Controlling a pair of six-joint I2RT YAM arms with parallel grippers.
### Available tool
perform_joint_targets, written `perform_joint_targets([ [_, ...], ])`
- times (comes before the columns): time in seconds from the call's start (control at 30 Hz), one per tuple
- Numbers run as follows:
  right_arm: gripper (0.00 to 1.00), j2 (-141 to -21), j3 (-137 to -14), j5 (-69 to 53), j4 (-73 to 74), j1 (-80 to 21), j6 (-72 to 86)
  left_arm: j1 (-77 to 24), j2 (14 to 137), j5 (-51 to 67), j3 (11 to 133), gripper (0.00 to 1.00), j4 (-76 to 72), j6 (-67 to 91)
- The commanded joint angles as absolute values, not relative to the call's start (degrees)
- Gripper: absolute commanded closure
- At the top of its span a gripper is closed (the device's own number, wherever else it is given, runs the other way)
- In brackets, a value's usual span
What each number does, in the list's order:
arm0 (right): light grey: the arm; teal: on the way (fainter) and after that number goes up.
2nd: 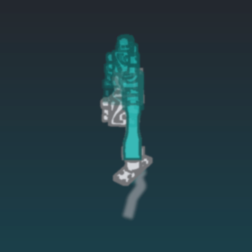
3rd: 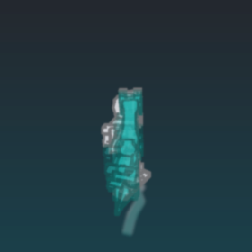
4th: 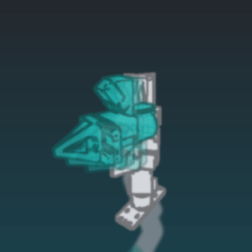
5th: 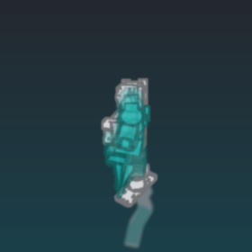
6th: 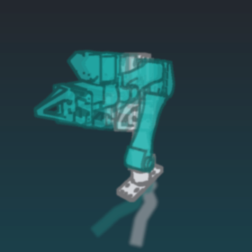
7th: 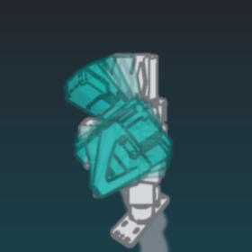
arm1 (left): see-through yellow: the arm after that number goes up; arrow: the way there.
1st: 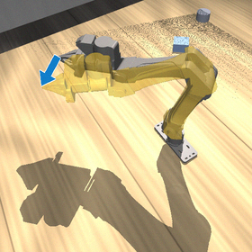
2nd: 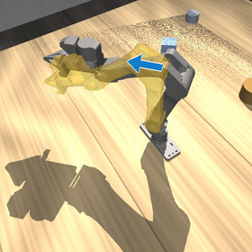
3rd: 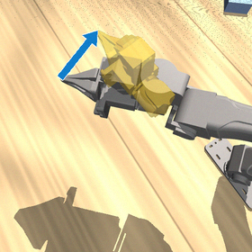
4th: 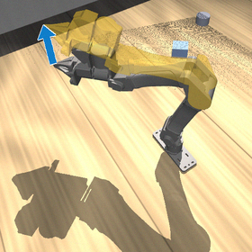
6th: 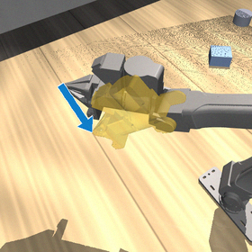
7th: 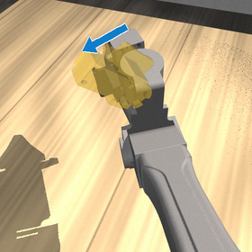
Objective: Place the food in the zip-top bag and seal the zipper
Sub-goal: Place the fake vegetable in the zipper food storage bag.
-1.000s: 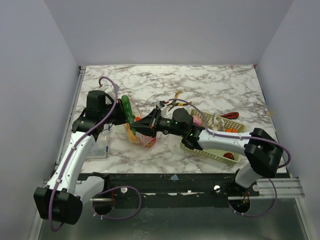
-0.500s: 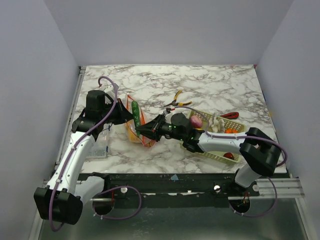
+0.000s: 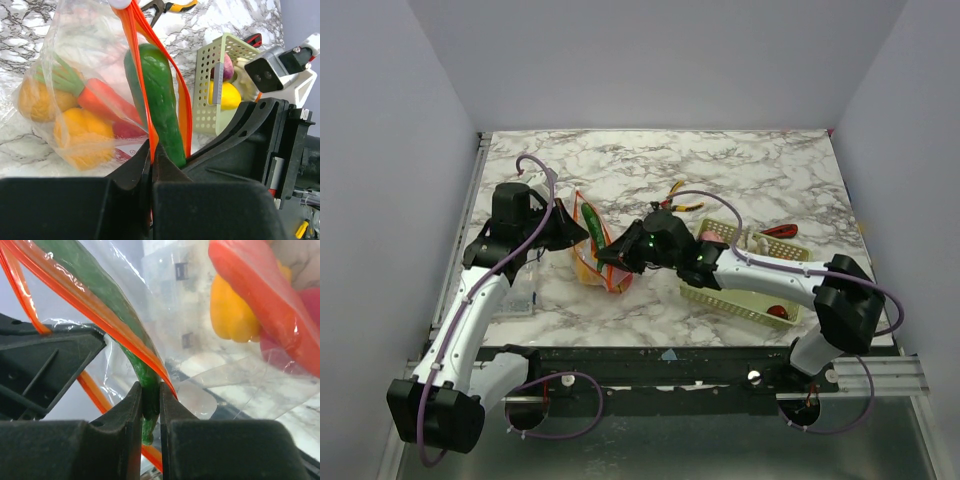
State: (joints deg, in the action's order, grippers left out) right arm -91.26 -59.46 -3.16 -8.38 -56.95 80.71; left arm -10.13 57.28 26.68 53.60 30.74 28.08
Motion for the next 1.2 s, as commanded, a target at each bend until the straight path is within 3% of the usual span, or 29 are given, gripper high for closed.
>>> perform_joint_targets([
  [0.0, 0.92, -94.2, -65.4, 3.2, 5.7, -57.5, 71.7, -10.2, 55.5, 26.8, 53.0, 1.00, 29.1, 27.1],
  [0.3, 0.91, -101.2, -81.6, 7.7, 22.7, -59.3, 61.8, -10.2, 55.1, 27.7, 52.8, 1.00, 28.6, 27.4],
  [0.87, 0.89, -119.0, -115.3, 31.8, 56.3, -66.4, 50.8, -10.2, 55.5, 24.9, 53.2, 1.00, 30.0, 26.6],
  [1.17, 0.81, -119.2, -115.7, 32.7, 55.0, -67.8, 49.6, -10.2, 55.3, 23.1, 52.7, 1.00, 30.1, 26.6],
])
